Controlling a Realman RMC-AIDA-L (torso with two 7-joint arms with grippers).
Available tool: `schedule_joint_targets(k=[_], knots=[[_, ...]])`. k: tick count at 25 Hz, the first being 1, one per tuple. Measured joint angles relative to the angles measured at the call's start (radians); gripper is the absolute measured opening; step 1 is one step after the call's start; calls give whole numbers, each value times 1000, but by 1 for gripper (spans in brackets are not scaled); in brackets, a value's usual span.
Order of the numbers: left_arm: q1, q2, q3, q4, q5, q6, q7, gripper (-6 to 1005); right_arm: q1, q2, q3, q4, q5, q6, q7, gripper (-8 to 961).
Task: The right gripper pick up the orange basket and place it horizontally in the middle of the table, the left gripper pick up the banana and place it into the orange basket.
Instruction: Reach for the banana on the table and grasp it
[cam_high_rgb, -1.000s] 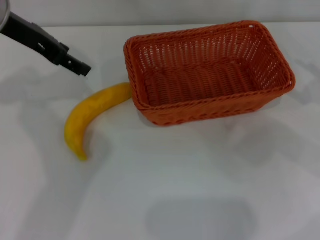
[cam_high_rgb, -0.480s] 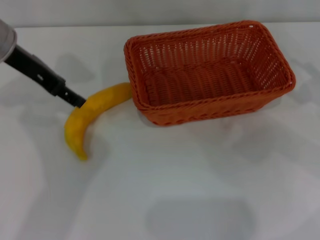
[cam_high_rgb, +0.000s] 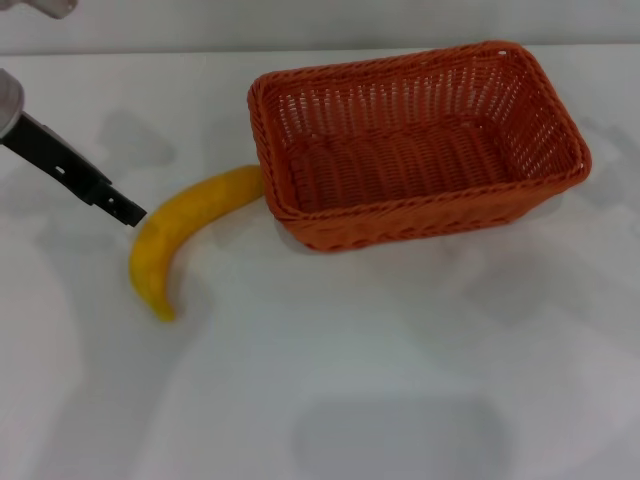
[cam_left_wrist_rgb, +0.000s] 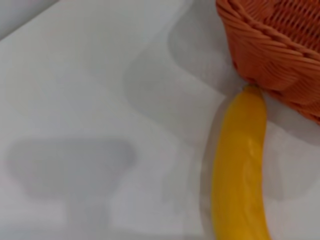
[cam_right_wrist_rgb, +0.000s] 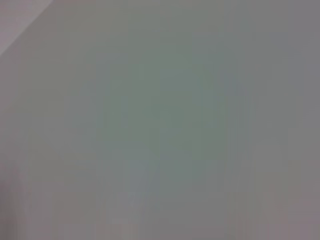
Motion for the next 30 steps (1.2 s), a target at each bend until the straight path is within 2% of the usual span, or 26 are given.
schedule_joint_targets(k=[9, 30], knots=[[9, 1, 0, 126, -12, -96, -16, 862, 0, 0, -11, 0, 1, -2, 1, 843], [35, -1, -2, 265, -12, -238, -43, 861, 1, 0, -26, 10, 0, -8, 5, 843]])
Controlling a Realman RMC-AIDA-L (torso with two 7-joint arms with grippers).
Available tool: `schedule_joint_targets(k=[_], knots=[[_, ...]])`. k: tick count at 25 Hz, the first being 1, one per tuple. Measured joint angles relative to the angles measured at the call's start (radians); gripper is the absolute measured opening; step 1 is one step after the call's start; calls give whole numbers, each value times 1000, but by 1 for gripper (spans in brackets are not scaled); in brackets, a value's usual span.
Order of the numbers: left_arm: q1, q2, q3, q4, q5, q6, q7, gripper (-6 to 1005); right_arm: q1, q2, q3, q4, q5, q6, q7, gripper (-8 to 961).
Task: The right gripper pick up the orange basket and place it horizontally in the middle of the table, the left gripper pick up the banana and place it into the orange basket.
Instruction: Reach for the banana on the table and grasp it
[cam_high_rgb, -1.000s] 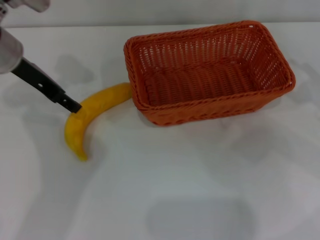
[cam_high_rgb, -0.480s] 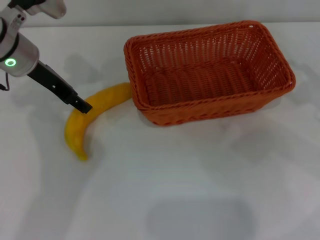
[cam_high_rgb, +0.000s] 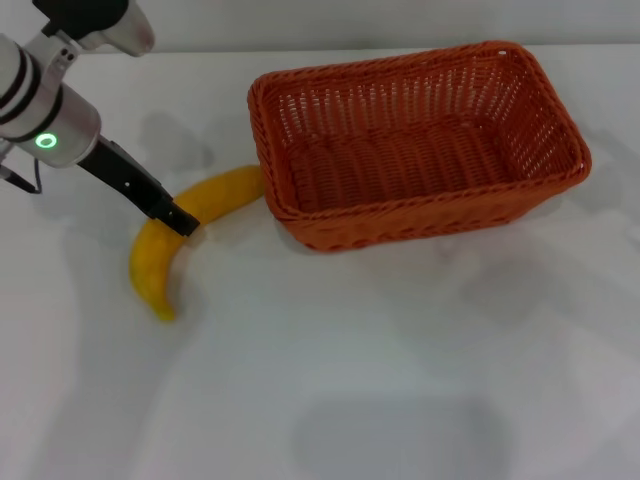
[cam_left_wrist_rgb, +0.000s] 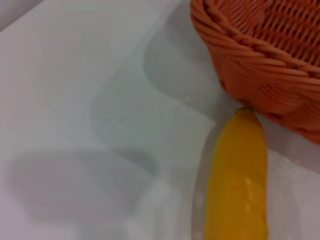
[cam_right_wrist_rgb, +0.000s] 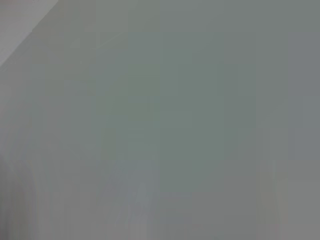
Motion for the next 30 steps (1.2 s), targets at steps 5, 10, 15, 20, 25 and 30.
schedule_joint_targets(k=[5, 10, 15, 20, 25, 30], knots=[[2, 0, 0, 12, -3, -15, -1, 843, 0, 0, 0, 0, 0, -2, 9, 843], [3, 0, 0, 13, -28, -15, -1, 821, -2, -1, 0, 0, 0, -3, 10, 843], [4, 0, 0, 13, -35, -16, -2, 799, -4, -2, 1, 0, 0, -3, 10, 843], [4, 0, 0, 16, -31, -16, -7, 712, -4, -3, 0, 0, 0, -5, 10, 843], [7, 0, 0, 17, -28, -16, -19, 582, -6, -5, 1, -4, 0, -6, 10, 843], [15, 0, 0, 16, -28, -16, -35, 537, -6, -5, 1, -8, 0, -8, 12, 843]])
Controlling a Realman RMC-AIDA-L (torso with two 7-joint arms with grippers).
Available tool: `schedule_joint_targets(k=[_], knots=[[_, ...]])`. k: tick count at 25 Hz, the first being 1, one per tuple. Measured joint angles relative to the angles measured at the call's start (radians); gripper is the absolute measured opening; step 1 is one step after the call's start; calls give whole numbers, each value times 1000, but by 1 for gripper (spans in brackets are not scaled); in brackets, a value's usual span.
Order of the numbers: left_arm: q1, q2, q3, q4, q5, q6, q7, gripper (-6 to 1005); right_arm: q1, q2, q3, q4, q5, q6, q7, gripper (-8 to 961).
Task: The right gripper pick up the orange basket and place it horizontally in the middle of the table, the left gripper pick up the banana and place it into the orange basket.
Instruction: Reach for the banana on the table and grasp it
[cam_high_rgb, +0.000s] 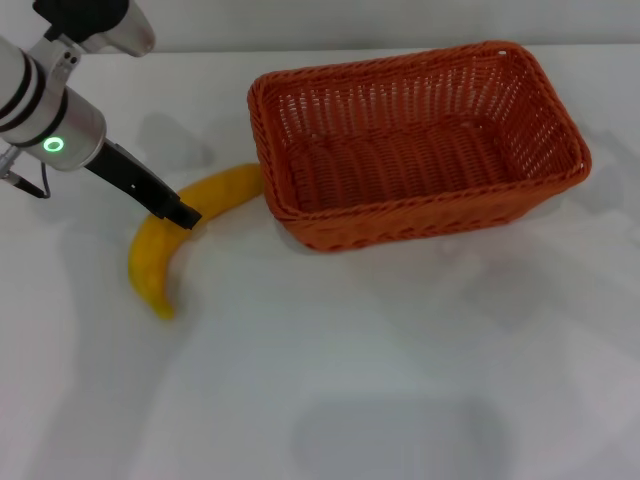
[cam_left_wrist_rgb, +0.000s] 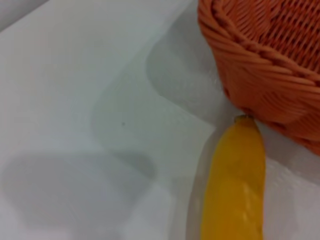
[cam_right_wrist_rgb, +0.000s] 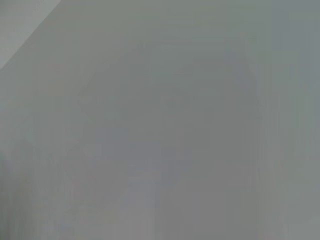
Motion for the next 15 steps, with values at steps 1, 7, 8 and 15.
schedule_joint_targets(k=[1, 7, 8, 15], knots=[[1, 0, 0, -1, 0, 1, -3, 527, 0, 0, 1, -1, 0, 0, 0, 843], [2, 0, 0, -14, 1, 6, -24, 481, 0, -3, 6, -2, 0, 0, 0, 843], [3, 0, 0, -17, 1, 7, -27, 479, 0, -3, 7, -2, 0, 0, 0, 843], [14, 0, 0, -37, 7, 10, -37, 475, 0, -4, 12, -2, 0, 5, 0, 843]])
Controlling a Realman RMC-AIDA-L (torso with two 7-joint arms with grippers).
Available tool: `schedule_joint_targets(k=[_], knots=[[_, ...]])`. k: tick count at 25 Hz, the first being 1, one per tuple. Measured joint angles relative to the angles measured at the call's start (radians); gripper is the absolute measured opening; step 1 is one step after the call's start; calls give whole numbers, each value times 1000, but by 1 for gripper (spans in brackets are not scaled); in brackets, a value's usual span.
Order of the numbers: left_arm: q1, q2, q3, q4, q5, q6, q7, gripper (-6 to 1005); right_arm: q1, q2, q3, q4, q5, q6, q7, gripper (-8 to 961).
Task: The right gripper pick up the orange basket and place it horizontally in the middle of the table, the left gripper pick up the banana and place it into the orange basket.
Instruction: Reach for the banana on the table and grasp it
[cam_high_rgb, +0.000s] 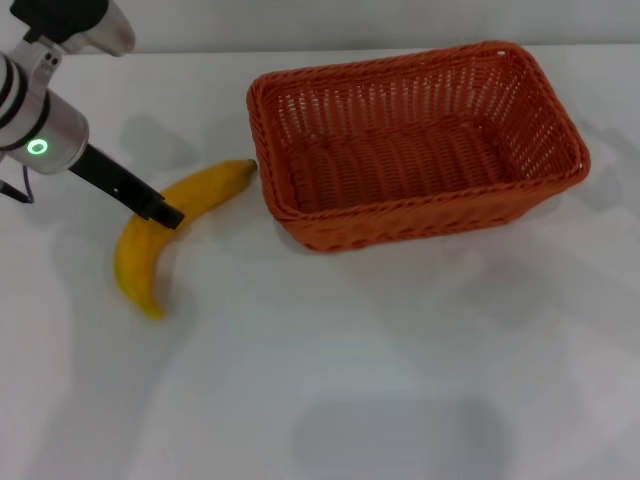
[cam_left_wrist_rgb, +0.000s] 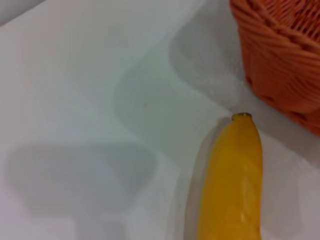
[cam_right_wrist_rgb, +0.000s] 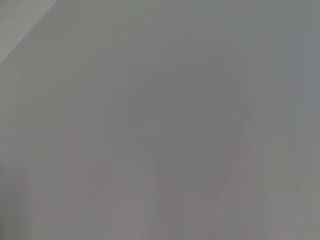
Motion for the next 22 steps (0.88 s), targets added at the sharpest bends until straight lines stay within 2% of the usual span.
schedule_joint_targets(k=[5, 13, 22], knots=[[20, 0, 0, -3, -3, -9, -7, 476, 4, -2, 1, 0, 2, 3, 0, 843], [92, 4, 0, -36, -135, -56, 31, 477, 8, -7, 1, 0, 2, 17, 0, 843], [117, -1, 1, -79, -269, -98, 84, 476, 16, -11, 1, 2, 1, 36, -1, 843]])
